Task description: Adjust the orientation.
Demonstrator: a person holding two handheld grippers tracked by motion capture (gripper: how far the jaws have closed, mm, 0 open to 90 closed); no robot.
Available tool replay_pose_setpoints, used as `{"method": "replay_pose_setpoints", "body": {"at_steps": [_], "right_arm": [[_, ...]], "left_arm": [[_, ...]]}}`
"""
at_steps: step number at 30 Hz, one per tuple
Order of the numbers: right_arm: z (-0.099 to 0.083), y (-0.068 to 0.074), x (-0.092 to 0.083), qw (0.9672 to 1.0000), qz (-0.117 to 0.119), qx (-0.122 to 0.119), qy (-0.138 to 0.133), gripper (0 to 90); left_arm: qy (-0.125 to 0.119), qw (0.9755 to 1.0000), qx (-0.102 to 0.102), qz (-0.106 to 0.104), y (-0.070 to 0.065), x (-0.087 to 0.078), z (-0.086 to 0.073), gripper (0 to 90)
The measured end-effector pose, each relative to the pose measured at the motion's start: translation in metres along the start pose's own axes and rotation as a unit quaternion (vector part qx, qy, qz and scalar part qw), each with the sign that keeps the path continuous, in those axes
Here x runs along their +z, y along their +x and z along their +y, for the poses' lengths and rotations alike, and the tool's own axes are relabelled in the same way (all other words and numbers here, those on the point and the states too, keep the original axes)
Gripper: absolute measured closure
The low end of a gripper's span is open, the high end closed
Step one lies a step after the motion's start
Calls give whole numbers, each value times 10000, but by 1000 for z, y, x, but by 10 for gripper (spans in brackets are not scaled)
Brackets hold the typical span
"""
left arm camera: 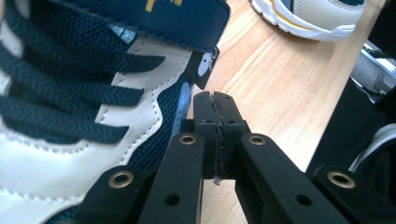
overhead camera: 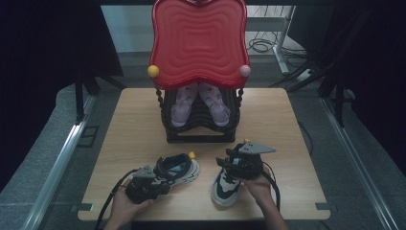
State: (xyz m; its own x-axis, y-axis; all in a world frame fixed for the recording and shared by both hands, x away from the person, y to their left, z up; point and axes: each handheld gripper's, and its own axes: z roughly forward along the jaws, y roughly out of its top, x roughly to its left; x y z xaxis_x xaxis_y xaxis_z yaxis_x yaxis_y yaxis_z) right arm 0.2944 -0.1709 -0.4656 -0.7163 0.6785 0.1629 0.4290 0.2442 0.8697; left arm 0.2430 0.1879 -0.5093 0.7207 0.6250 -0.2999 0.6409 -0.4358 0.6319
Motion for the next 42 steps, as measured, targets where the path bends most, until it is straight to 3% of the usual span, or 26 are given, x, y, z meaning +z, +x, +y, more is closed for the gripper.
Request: {"method": "replay_pose_setpoints", "body": {"at_steps": [9,20,28,33,42], "right_arm": [[0,0,-1,10000,-8,-14,-20,448],[0,2,2,10000,4,-39,9,448],[1,3,2,10000,17,-52,2,448],[1,4,3,9999,131,-14,-23,448],[1,4,2,9998,181,2,-39,447]], "left_arm": [[-112,9996,-226,157,15,-8,-4,892],[-188,9989,-364,239,26,-14,-7,891],[-383,9972,-503,405,32,-17,-9,895],[-463,9962,-530,503,35,-20,-10,896],[-515,9960,-541,483,36,-22,-11,881]]}}
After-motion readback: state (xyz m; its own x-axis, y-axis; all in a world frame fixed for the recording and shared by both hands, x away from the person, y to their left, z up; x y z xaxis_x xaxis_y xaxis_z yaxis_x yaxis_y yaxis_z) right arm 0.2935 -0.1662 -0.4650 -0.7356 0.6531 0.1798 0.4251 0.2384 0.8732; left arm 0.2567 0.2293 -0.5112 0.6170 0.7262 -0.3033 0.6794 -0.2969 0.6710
